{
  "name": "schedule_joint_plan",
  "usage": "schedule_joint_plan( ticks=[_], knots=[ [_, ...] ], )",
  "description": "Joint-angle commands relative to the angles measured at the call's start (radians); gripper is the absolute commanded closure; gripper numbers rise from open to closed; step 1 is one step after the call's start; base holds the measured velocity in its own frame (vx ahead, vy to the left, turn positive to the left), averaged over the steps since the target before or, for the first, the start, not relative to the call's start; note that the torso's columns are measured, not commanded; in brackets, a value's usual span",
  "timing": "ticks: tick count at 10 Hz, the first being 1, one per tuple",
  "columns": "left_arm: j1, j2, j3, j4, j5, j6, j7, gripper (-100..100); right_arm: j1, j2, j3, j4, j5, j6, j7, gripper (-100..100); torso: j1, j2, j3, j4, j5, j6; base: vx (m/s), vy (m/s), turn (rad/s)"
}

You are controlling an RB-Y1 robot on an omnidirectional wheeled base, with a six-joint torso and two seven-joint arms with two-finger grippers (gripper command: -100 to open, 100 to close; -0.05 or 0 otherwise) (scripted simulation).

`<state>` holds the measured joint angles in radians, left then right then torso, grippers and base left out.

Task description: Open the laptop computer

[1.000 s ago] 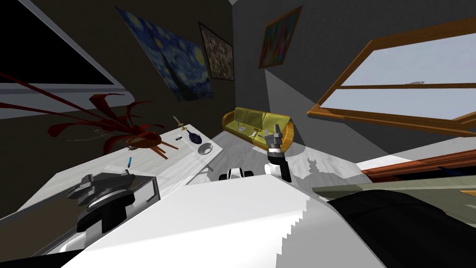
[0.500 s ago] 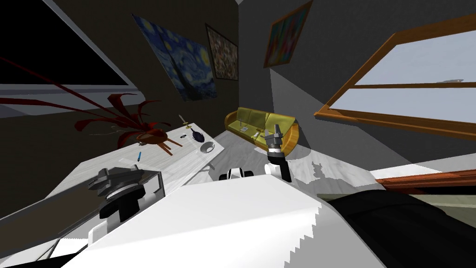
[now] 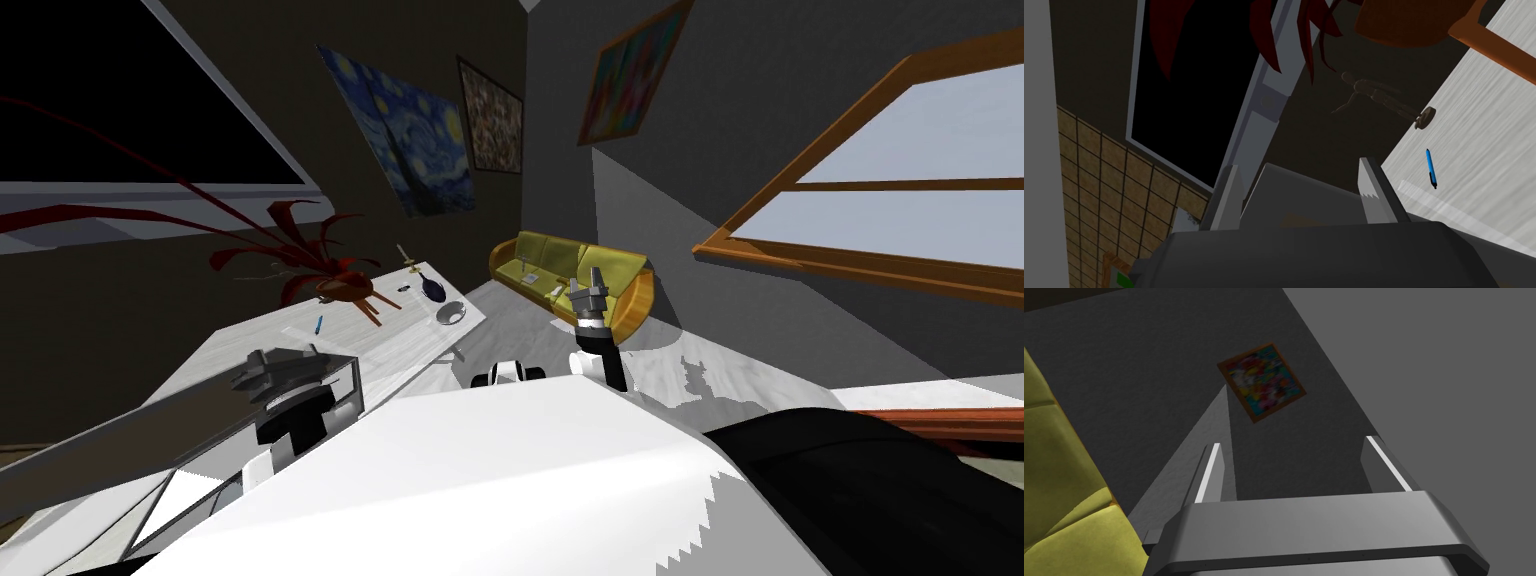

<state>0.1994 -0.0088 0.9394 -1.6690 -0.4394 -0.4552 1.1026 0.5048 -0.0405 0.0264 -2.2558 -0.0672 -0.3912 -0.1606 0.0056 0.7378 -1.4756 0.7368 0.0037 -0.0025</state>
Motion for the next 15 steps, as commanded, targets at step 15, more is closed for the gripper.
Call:
schedule_joint_plan(
  ticks=[15],
  knots=[
    [-0.151, 0.007, -0.140, 0.315, 0.190, -0.432, -0.269, 100, 0.000, 0.000, 0.000, 0.000, 0.000, 0.000, 0.000, 0, 0.000, -0.006, -0.004, -0.002, 0.001, 0.006, -0.024, 0.017, 0.023]
  ],
)
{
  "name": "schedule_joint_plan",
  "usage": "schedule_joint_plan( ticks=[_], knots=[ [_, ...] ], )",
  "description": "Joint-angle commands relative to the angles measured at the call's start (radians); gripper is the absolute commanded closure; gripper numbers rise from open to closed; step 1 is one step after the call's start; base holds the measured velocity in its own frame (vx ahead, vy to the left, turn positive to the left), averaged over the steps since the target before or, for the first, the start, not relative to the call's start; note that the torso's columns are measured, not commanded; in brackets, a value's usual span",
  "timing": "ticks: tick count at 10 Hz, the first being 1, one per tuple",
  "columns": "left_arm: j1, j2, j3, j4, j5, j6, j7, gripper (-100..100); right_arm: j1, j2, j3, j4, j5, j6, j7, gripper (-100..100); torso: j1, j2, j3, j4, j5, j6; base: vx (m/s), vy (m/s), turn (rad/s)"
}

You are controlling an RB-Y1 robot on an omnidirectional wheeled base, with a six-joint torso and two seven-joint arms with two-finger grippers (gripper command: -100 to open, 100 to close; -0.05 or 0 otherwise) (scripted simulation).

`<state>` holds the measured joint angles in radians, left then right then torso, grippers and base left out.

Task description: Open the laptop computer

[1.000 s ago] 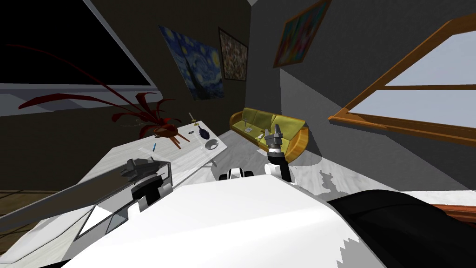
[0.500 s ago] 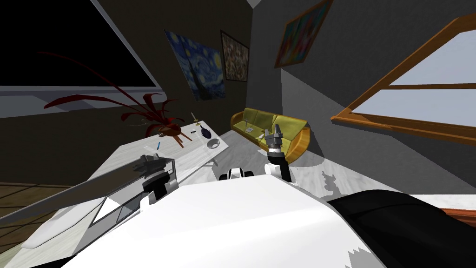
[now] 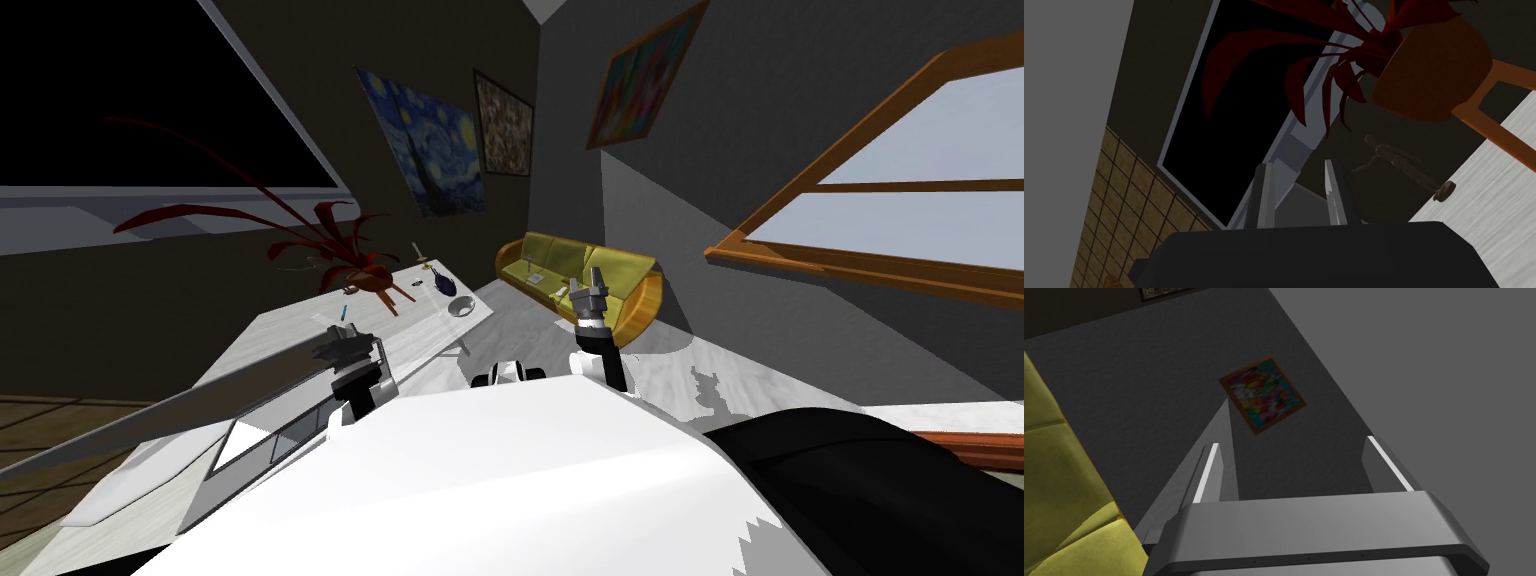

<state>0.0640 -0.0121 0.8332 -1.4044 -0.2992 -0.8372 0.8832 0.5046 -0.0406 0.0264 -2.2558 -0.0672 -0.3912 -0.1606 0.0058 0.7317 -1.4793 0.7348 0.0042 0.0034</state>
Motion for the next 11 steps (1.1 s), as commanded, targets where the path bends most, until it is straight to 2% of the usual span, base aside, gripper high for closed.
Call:
schedule_joint_plan(
  ticks=[1, 2, 3, 4, 5, 6, 7, 8, 9, 10, 11],
  knots=[
    [-0.016, 0.011, -0.033, 0.077, 0.053, -0.080, -0.072, 100, 0.000, 0.000, 0.000, 0.000, 0.000, 0.000, 0.000, 0, 0.000, 0.001, 0.000, 0.000, 0.000, -0.001, -0.017, 0.026, -0.024],
    [-0.016, 0.011, -0.033, 0.092, 0.053, -0.091, -0.072, 100, 0.000, 0.000, 0.000, 0.000, 0.000, 0.000, 0.000, 0, 0.000, 0.000, 0.000, 0.000, 0.001, -0.003, 0.000, 0.000, 0.000],
    [-0.035, 0.026, -0.083, 0.127, 0.101, -0.134, -0.118, 100, 0.000, 0.000, 0.000, 0.000, 0.000, 0.000, 0.000, 0, 0.001, 0.000, 0.000, -0.001, 0.002, -0.004, -0.037, 0.033, -0.013],
    [-0.035, 0.026, -0.090, 0.157, 0.129, -0.162, -0.142, 100, 0.000, 0.000, 0.000, 0.000, 0.000, 0.000, 0.000, 0, 0.003, 0.001, 0.001, 0.000, 0.001, -0.001, -0.048, 0.050, -0.053],
    [-0.035, 0.026, -0.090, 0.177, 0.129, -0.187, -0.154, 100, 0.000, 0.000, 0.000, 0.000, 0.000, 0.000, 0.000, 0, 0.003, 0.002, 0.002, -0.001, 0.002, -0.003, -0.019, 0.029, -0.019],
    [-0.053, 0.041, -0.138, 0.209, 0.174, -0.230, -0.193, 100, 0.000, 0.000, 0.000, 0.000, 0.000, 0.000, 0.000, 0, 0.003, 0.000, 0.001, -0.002, 0.004, -0.004, -0.046, 0.049, -0.012],
    [-0.053, 0.041, -0.147, 0.244, 0.203, -0.266, -0.219, 100, 0.000, 0.000, 0.000, 0.000, 0.000, 0.000, 0.000, 0, 0.003, 0.000, 0.001, -0.001, 0.003, -0.002, -0.048, 0.055, -0.047],
    [-0.053, 0.041, -0.147, 0.263, 0.205, -0.284, -0.235, 100, 0.000, 0.000, 0.000, 0.000, 0.000, 0.000, 0.000, 0, 0.001, 0.000, 0.001, -0.001, 0.002, -0.003, -0.019, 0.022, -0.025],
    [-0.072, 0.057, -0.196, 0.291, 0.248, -0.324, -0.271, 100, 0.000, 0.000, 0.000, 0.000, 0.000, 0.000, 0.000, 0, 0.002, -0.001, 0.000, -0.002, 0.002, -0.005, -0.040, 0.036, -0.019],
    [-0.072, 0.057, -0.204, 0.318, 0.276, -0.352, -0.299, 100, 0.000, 0.000, 0.000, 0.000, 0.000, 0.000, 0.000, 0, 0.002, 0.000, 0.000, 0.000, 0.001, -0.002, -0.046, 0.040, -0.042],
    [-0.072, 0.057, -0.204, 0.340, 0.280, -0.380, -0.317, 100, 0.000, 0.000, 0.000, 0.000, 0.000, 0.000, 0.000, 0, 0.002, 0.002, 0.001, 0.000, 0.001, -0.004, -0.019, 0.023, -0.015]
  ],
)
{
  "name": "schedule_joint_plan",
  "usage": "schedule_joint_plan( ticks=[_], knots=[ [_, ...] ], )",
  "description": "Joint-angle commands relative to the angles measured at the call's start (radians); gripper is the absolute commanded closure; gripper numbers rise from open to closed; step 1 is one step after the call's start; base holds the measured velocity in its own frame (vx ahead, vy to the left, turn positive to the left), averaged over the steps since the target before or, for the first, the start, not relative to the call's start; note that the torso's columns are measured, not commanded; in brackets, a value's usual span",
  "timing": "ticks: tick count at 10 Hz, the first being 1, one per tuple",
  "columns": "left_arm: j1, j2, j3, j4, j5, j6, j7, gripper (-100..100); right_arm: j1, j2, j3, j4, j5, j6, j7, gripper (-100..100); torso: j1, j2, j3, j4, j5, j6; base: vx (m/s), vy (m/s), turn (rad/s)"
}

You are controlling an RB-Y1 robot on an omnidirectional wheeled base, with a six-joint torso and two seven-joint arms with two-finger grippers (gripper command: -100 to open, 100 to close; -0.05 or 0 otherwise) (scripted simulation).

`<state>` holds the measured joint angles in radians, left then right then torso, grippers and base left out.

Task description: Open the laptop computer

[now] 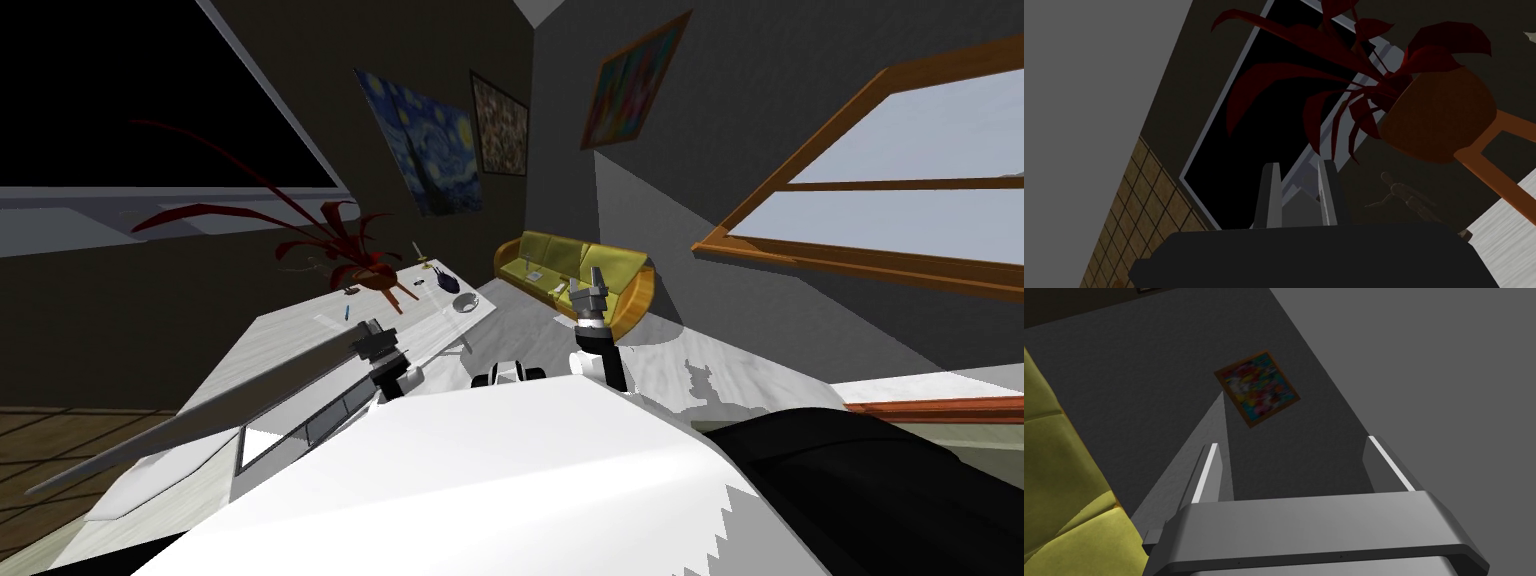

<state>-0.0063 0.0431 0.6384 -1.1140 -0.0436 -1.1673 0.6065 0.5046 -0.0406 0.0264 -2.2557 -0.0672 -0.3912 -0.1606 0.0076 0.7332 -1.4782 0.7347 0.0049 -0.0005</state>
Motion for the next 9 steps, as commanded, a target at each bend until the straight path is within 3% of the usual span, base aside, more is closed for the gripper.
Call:
schedule_joint_plan(
  ticks=[1, 2, 3, 4, 5, 6, 7, 8, 9],
  knots=[
    [-0.002, 0.002, -0.009, 0.058, 0.024, -0.050, -0.040, 100, 0.000, 0.000, 0.000, 0.000, 0.000, 0.000, 0.000, 0, 0.000, 0.000, 0.000, -0.001, 0.000, -0.001, 0.000, 0.000, 0.000],
    [-0.020, 0.017, -0.061, 0.101, 0.071, -0.106, -0.088, 100, 0.000, 0.000, 0.000, 0.000, 0.000, 0.000, 0.000, 0, 0.001, -0.001, 0.000, -0.001, 0.001, -0.002, -0.038, 0.042, -0.024],
    [-0.020, 0.017, -0.066, 0.125, 0.099, -0.131, -0.110, 100, 0.000, 0.000, 0.000, 0.000, 0.000, 0.000, 0.000, 0, 0.002, 0.001, 0.000, 0.001, 0.000, 0.001, -0.047, 0.057, -0.039],
    [-0.020, 0.017, -0.066, 0.144, 0.100, -0.147, -0.122, 100, 0.000, 0.000, 0.000, 0.000, 0.000, 0.000, 0.000, 0, 0.002, 0.001, 0.000, 0.000, 0.000, 0.000, -0.021, 0.024, -0.024],
    [-0.039, 0.033, -0.116, 0.168, 0.143, -0.185, -0.159, 100, 0.000, 0.000, 0.000, 0.000, 0.000, 0.000, 0.000, 0, 0.000, 0.000, 0.000, 0.000, 0.000, -0.002, -0.050, 0.043, -0.020],
    [-0.039, 0.033, -0.123, 0.193, 0.171, -0.211, -0.184, 100, 0.000, 0.000, 0.000, 0.000, 0.000, 0.000, 0.000, 0, 0.000, 0.001, 0.000, 0.001, -0.001, 0.001, -0.049, 0.049, -0.049],
    [-0.039, 0.033, -0.123, 0.227, 0.176, -0.244, -0.204, 100, 0.000, 0.000, 0.000, 0.000, 0.000, 0.000, 0.000, 0, 0.000, 0.001, 0.001, 0.000, 0.000, -0.001, -0.014, 0.017, -0.035],
    [-0.058, 0.048, -0.173, 0.268, 0.216, -0.281, -0.236, 100, 0.000, 0.000, 0.000, 0.000, 0.000, 0.000, 0.000, 0, 0.000, 0.002, 0.001, -0.001, 0.001, -0.005, -0.031, 0.038, -0.026],
    [-0.058, 0.048, -0.180, 0.298, 0.243, -0.313, -0.265, 100, 0.000, 0.000, 0.000, 0.000, 0.000, 0.000, 0.000, 0, 0.001, 0.004, 0.002, 0.001, 0.000, -0.003, -0.043, 0.048, -0.040]
  ],
)
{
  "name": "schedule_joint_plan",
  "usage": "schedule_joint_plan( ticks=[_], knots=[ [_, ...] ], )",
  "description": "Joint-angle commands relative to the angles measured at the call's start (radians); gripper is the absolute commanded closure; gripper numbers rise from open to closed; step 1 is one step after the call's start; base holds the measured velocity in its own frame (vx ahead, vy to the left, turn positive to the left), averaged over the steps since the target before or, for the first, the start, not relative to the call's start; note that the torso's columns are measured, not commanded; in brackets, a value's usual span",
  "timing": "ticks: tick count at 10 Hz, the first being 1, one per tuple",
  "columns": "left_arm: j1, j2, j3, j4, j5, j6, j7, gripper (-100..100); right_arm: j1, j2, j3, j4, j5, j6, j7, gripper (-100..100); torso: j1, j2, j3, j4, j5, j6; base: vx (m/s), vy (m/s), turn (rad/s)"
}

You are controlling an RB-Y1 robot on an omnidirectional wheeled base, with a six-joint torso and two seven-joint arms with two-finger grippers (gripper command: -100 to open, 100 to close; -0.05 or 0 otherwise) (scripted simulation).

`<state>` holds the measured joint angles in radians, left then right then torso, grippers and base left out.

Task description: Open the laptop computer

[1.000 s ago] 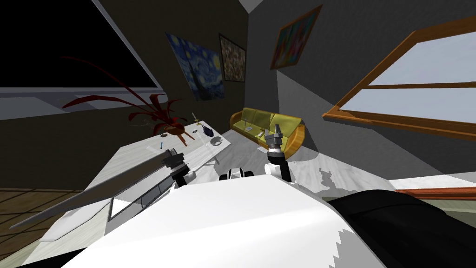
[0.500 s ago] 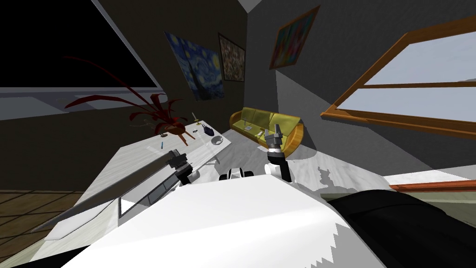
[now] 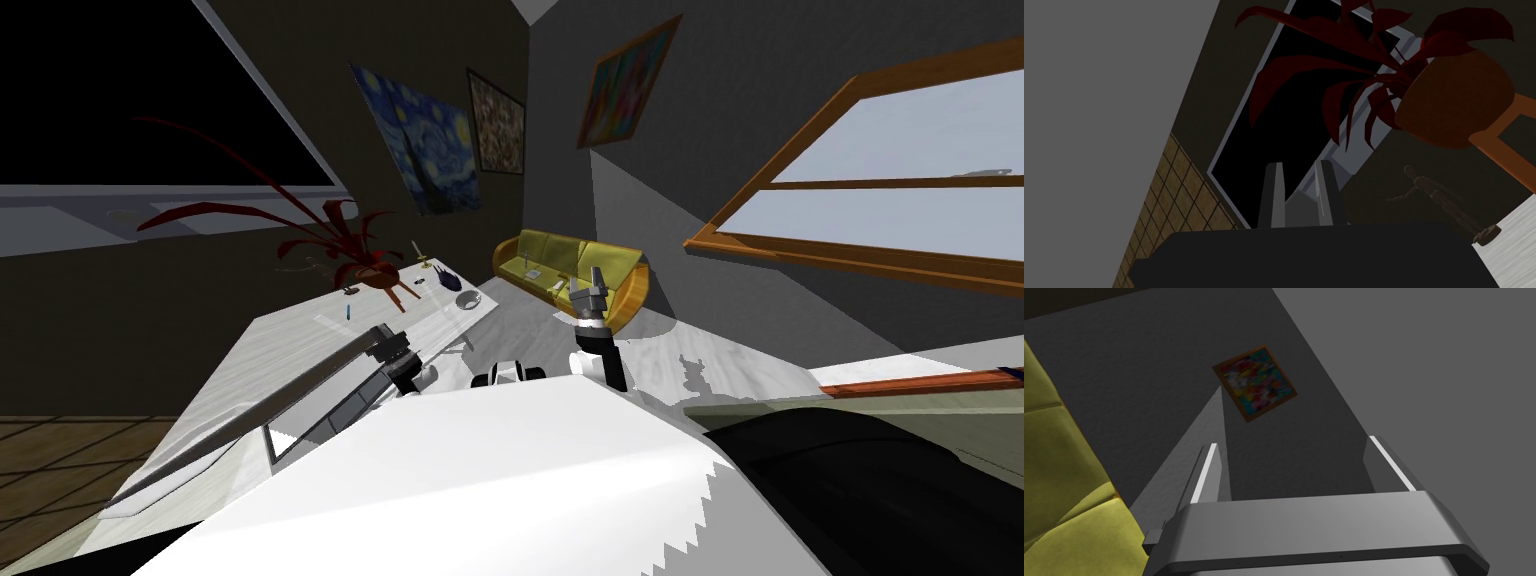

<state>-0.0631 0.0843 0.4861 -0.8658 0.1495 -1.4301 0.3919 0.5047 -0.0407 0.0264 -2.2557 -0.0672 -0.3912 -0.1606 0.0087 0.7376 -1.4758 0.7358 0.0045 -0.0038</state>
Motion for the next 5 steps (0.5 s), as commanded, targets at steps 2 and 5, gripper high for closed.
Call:
schedule_joint_plan(
  ticks=[2, 5],
  knots=[
    [-0.020, 0.022, -0.078, 0.109, 0.097, -0.112, -0.103, 100, 0.000, 0.000, 0.000, 0.000, 0.000, 0.000, 0.000, 0, -0.002, 0.002, 0.001, 0.001, -0.001, -0.001, -0.039, 0.032, -0.012],
    [-0.018, 0.021, -0.083, 0.136, 0.123, -0.148, -0.134, 100, 0.000, 0.000, 0.000, 0.000, 0.000, 0.000, 0.000, 0, -0.008, 0.002, 0.001, 0.002, -0.004, 0.001, -0.024, 0.030, -0.012]
  ],
)
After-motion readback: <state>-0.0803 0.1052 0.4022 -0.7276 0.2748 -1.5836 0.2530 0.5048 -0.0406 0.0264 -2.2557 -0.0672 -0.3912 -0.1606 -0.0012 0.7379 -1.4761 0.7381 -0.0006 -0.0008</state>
